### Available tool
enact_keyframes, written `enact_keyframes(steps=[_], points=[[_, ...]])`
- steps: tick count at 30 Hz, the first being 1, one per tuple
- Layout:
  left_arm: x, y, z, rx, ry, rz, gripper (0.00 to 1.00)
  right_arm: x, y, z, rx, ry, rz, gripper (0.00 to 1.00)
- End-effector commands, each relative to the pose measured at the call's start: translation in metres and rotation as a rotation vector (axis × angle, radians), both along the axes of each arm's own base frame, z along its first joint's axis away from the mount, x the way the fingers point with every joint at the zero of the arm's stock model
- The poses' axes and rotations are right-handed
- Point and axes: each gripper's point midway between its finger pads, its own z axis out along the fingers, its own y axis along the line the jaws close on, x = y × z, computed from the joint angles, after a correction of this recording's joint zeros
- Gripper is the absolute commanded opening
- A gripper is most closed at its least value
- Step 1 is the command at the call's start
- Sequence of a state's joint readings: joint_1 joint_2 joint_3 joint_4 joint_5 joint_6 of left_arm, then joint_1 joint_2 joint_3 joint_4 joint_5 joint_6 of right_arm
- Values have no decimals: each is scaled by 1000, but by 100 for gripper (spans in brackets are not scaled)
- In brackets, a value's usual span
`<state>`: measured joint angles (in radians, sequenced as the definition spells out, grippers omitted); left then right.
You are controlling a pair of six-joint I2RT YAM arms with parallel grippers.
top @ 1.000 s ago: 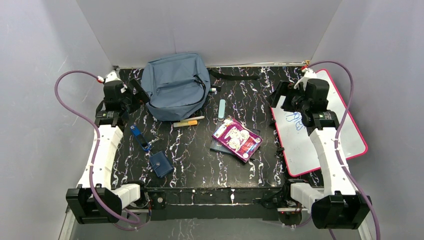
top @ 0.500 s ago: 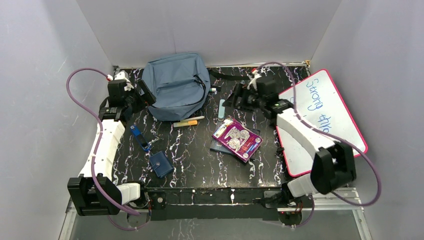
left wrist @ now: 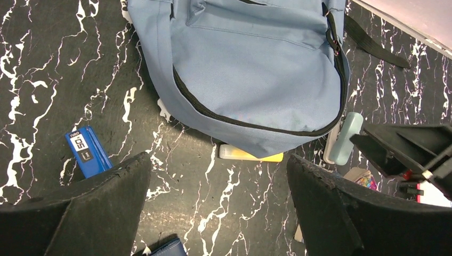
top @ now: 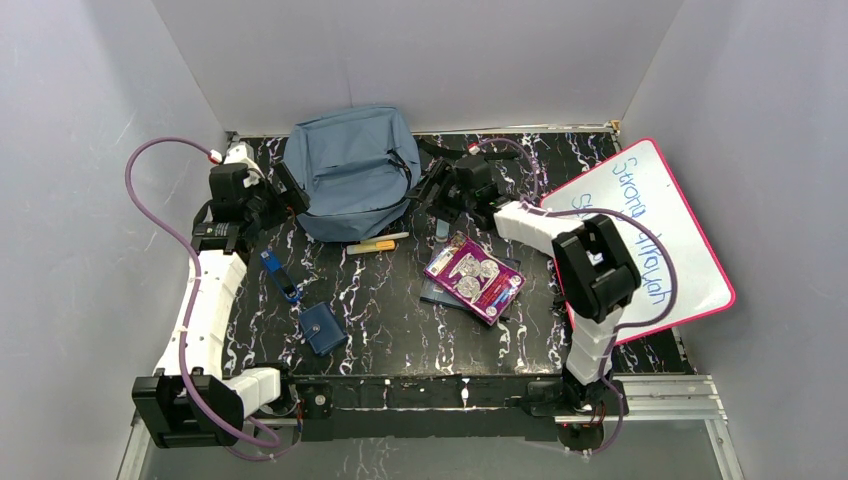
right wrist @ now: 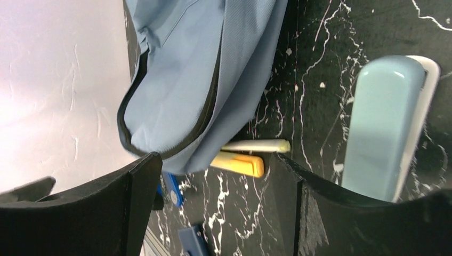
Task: Pack the student bag
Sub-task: Pick up the student bag at the center of the board.
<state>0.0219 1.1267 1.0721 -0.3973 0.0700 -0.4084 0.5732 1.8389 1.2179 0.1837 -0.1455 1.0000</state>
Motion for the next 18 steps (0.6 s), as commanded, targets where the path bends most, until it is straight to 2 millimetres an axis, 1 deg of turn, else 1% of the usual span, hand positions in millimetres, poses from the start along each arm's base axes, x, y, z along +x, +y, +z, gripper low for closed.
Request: enact_keyframes(steps=[1, 3, 8, 12, 14, 16, 18], points=[[-7, -1, 6, 9, -11, -11, 95, 33, 25, 31, 116, -53, -73, 82], [-7, -1, 7, 9, -12, -12, 94, 38, 32, 21, 122, -24, -72, 82], [-10, -4, 9, -6, -13, -19, 95, 50, 51, 5, 110, 7, -52, 81], [-14, -2, 9, 5, -11, -13, 95, 50, 60, -15, 94, 51, -33, 81], [-15, -1, 8, 10, -7, -14, 95, 49, 64, -23, 92, 63, -20, 74], [-16, -2, 8, 9, -3, -13, 95, 51, 69, -26, 93, 58, 0, 68], [-17, -1, 8, 7, -3, -10, 94, 52, 76, -24, 93, 44, 34, 63]])
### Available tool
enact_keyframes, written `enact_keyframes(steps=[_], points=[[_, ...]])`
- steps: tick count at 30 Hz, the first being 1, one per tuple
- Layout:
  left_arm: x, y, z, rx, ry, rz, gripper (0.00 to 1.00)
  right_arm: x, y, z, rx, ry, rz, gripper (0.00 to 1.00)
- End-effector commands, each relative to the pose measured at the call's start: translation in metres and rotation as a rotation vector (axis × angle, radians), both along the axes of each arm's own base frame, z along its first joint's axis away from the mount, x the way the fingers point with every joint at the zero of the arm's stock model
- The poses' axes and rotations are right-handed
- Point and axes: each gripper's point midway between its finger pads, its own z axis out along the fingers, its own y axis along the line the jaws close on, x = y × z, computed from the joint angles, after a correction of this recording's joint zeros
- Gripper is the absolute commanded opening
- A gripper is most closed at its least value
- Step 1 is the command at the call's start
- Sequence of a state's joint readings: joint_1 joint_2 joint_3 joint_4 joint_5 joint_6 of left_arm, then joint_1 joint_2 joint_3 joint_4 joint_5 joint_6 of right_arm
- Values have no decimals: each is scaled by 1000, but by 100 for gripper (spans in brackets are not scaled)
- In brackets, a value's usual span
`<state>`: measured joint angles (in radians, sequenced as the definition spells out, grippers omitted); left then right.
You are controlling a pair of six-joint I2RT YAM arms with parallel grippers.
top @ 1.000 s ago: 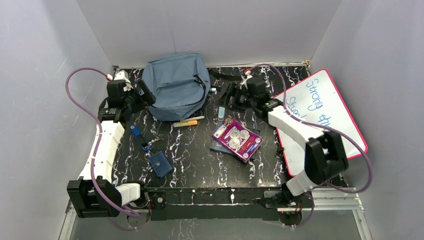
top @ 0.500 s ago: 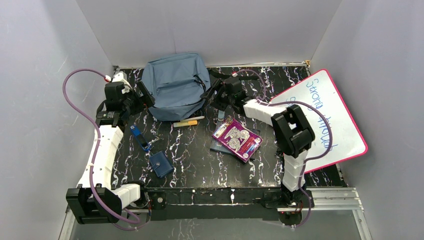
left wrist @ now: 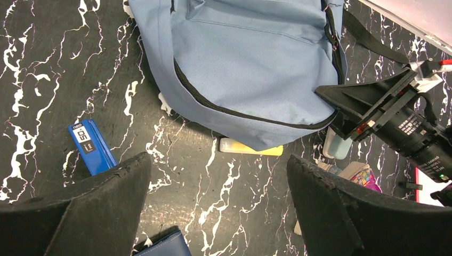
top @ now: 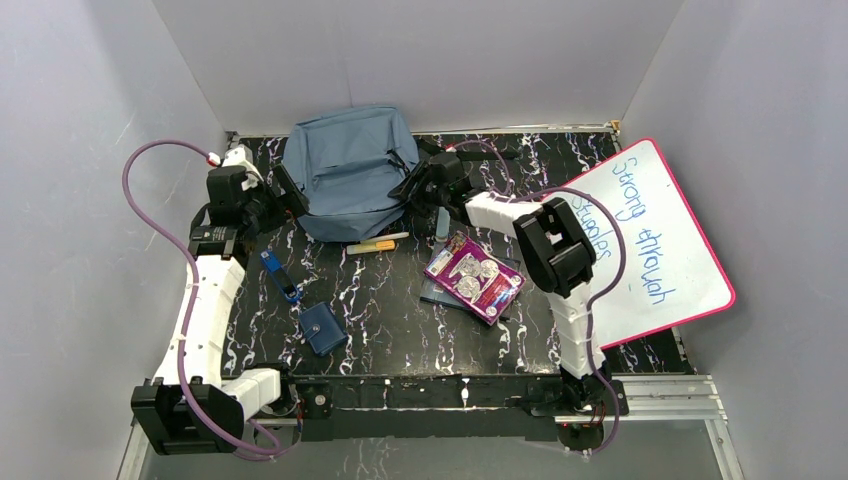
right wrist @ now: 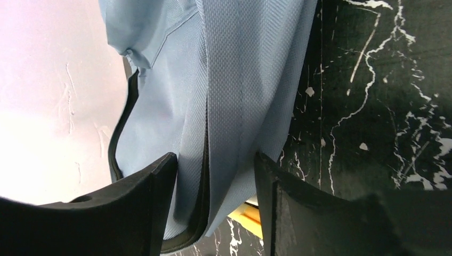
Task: Pack the student bag
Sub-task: Pick up the student bag at the center of the board.
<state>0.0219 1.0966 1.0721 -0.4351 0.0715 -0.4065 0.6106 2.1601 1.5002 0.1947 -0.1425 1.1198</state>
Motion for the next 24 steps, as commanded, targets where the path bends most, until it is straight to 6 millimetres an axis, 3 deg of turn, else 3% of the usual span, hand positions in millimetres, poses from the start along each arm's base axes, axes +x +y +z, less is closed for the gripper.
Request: enact_keyframes(steps=[1, 5, 9, 14, 16, 24], points=[[-7, -1, 5, 4, -9, -4, 94, 10, 22, 22, 38, -65, 73, 58], [-8, -2, 6, -3, -12, -2, 94, 18, 34, 47, 51, -143, 135, 31], [-9, 0, 7, 6, -14, 3, 94, 30, 43, 93, 53, -270, 181, 12], [-10, 2, 8, 14, -16, 11, 94, 35, 47, 158, 106, -403, 190, 0], [-9, 2, 7, 10, -14, 13, 94, 34, 49, 180, 133, -442, 192, 0], [-9, 2, 4, 5, -4, 15, 94, 38, 58, 224, 234, -511, 194, 0]])
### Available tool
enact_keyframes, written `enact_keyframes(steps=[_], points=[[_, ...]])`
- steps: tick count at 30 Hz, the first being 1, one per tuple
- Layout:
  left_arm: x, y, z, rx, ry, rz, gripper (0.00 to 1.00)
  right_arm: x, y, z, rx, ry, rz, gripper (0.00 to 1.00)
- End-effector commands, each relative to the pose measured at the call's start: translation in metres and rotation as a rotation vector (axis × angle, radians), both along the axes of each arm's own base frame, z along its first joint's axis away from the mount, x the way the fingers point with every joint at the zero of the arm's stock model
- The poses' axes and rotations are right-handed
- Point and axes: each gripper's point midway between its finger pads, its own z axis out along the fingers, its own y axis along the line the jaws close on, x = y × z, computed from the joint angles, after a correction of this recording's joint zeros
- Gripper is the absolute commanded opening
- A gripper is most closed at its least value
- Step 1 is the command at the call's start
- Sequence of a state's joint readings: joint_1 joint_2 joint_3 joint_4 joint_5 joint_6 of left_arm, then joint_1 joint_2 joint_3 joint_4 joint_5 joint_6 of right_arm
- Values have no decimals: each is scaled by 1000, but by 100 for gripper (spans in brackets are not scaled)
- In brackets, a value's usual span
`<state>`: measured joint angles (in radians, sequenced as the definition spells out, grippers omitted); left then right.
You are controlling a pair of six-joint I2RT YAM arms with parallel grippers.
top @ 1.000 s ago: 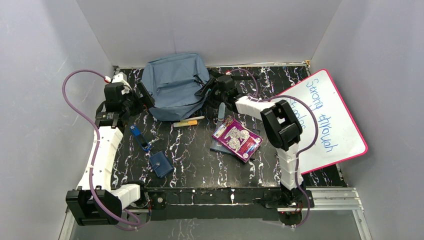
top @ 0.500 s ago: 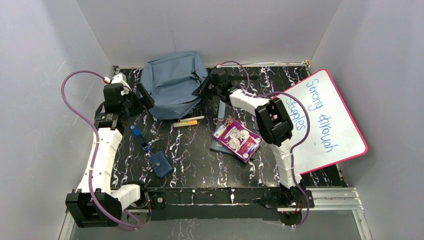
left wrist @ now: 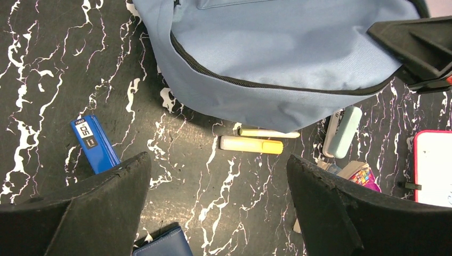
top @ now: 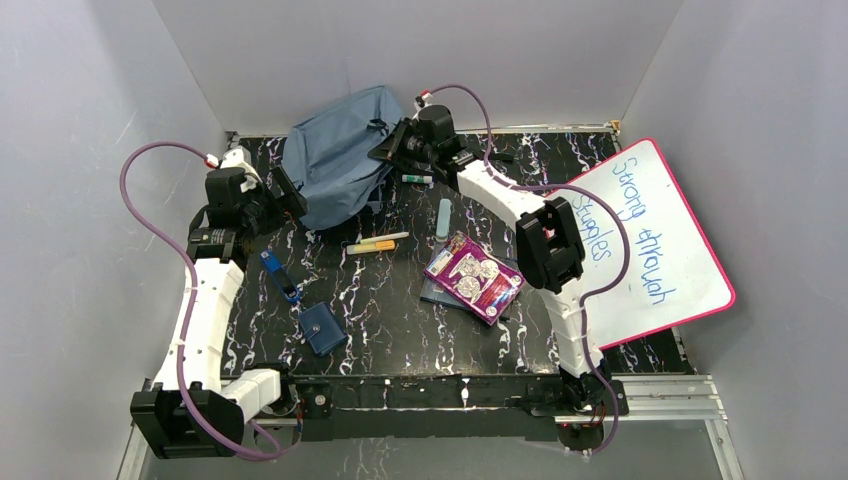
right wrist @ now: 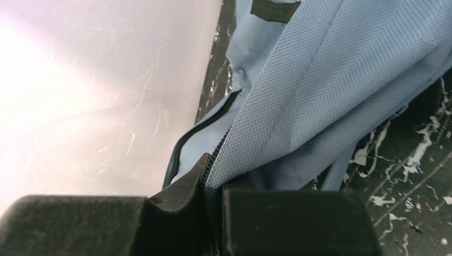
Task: Pack the student bag
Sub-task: Pick up the student bag at the center of the board.
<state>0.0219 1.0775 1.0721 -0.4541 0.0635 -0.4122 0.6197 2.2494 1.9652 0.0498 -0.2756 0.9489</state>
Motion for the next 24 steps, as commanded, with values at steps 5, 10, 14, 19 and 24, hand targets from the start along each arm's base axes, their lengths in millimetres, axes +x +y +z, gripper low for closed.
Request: enact_keyframes(steps=[5, 10, 14, 19, 24], points=[[-6, 3, 4, 18, -11, 12, 94, 13, 6, 132, 195, -295, -2, 0], [-6, 4, 4, 22, -10, 14, 94, 17, -3, 161, 185, -391, -49, 0], [-6, 3, 3, 18, -7, 12, 94, 25, -19, 179, 162, -453, -125, 0], [-6, 2, 3, 15, -7, 9, 94, 43, -52, 191, 156, -466, -248, 0], [-8, 2, 2, 12, -6, 11, 94, 54, -94, 206, 161, -476, -357, 0]])
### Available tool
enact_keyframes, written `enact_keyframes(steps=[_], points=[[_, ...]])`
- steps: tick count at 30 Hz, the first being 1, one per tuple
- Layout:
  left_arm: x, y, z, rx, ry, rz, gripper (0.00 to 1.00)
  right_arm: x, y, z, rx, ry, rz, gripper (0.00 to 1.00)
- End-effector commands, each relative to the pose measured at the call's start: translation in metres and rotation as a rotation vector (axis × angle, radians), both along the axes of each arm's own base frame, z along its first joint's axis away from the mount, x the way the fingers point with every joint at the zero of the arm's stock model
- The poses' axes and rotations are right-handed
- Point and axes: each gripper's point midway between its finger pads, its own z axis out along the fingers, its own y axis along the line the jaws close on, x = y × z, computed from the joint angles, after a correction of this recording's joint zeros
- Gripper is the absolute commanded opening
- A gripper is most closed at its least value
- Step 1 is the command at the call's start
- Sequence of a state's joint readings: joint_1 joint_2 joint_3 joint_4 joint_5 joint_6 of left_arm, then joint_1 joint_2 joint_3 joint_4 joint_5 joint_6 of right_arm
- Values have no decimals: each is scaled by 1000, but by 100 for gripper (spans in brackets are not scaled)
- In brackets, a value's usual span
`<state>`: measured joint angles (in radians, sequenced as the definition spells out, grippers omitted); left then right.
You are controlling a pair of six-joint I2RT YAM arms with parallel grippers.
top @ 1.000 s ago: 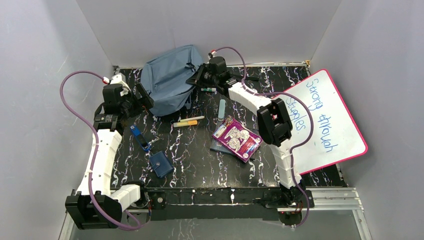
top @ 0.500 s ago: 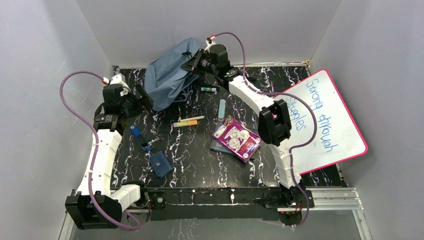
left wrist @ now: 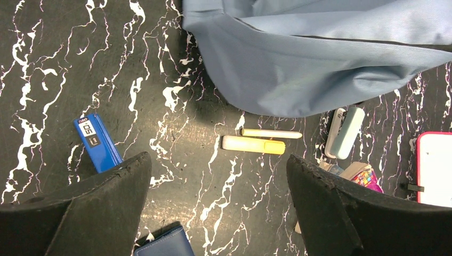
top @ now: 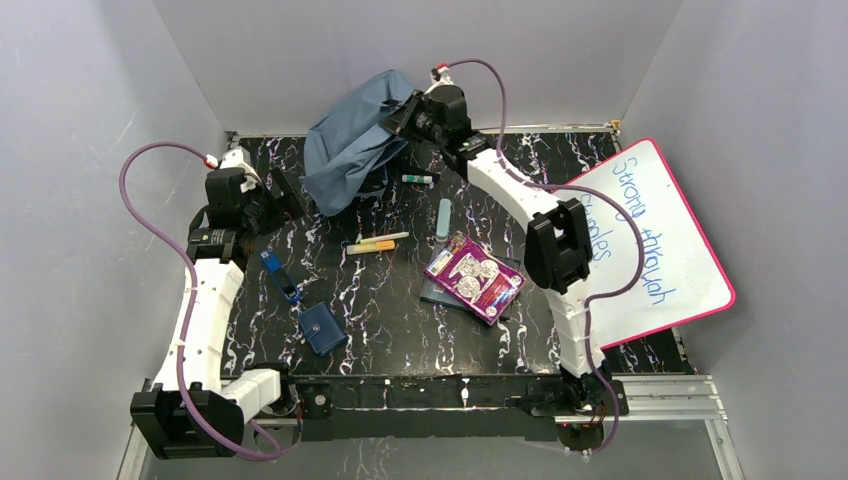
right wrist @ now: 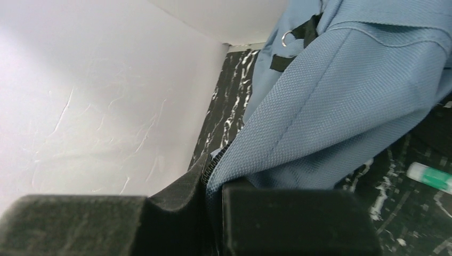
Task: Pack the student bag
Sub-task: Pick up the student bag at the center of the board.
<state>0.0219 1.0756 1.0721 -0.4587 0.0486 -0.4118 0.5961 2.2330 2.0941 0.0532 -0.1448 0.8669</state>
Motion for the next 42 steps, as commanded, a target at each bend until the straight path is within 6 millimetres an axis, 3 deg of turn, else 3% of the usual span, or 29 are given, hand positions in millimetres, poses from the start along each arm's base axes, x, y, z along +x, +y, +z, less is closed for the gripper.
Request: enact_keyframes(steps=[1, 8, 11, 14, 26, 36, 42], points=[[-7, -1, 1, 2, -7, 0, 94, 18, -85, 142, 157, -287, -246, 0], [-4, -5, -5, -24, 9, -13, 94, 15, -158, 157, 179, -293, -455, 0], [-1, -8, -7, -36, 10, -21, 94, 8, -181, 156, 199, -276, -515, 0], [0, -10, -8, -45, 13, -27, 94, 1, -191, 157, 203, -272, -536, 0], [5, -17, -12, -70, 18, -61, 94, -52, -164, 151, 169, -251, -270, 0], [4, -20, -10, -78, 11, -77, 93, -42, -164, 151, 124, -282, -235, 0], [3, -19, -18, -74, 30, -74, 93, -50, -146, 142, 120, -240, -72, 0]])
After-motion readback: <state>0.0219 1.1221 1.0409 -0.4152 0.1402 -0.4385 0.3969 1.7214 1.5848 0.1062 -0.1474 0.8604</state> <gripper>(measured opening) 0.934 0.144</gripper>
